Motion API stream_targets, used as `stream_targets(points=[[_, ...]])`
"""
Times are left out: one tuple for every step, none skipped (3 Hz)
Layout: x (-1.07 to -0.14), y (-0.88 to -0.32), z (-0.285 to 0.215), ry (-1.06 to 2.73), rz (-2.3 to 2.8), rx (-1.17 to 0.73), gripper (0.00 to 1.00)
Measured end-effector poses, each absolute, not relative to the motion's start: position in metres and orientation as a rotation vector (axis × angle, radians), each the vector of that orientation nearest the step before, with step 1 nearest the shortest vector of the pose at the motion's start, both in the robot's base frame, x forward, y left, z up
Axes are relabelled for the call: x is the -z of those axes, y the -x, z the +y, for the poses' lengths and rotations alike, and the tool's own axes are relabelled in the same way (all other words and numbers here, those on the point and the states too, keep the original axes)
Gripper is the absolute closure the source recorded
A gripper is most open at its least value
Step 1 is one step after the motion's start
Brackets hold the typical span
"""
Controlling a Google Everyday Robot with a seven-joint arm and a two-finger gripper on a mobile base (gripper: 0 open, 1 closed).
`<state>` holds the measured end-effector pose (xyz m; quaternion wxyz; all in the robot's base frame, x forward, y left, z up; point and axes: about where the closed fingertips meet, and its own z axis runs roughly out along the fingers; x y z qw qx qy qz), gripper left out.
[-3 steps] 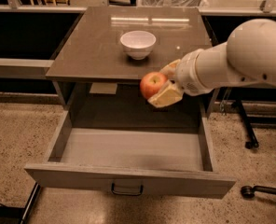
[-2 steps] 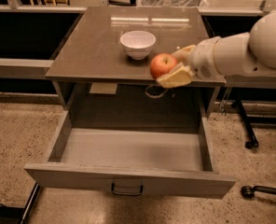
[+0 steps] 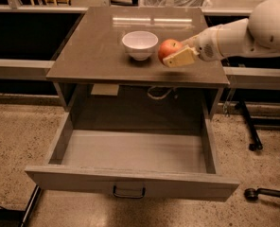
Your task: Pick apple from top drawer and place on counter
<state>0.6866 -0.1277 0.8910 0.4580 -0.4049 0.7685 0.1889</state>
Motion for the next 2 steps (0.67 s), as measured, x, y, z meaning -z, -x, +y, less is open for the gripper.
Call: stream_targets(points=[[-0.874,-0.712,-0.126,1.022,1.997,-0.404,0.59],[-0.856,-0.725,-0.130,1.089,2.026,-0.295,0.28]])
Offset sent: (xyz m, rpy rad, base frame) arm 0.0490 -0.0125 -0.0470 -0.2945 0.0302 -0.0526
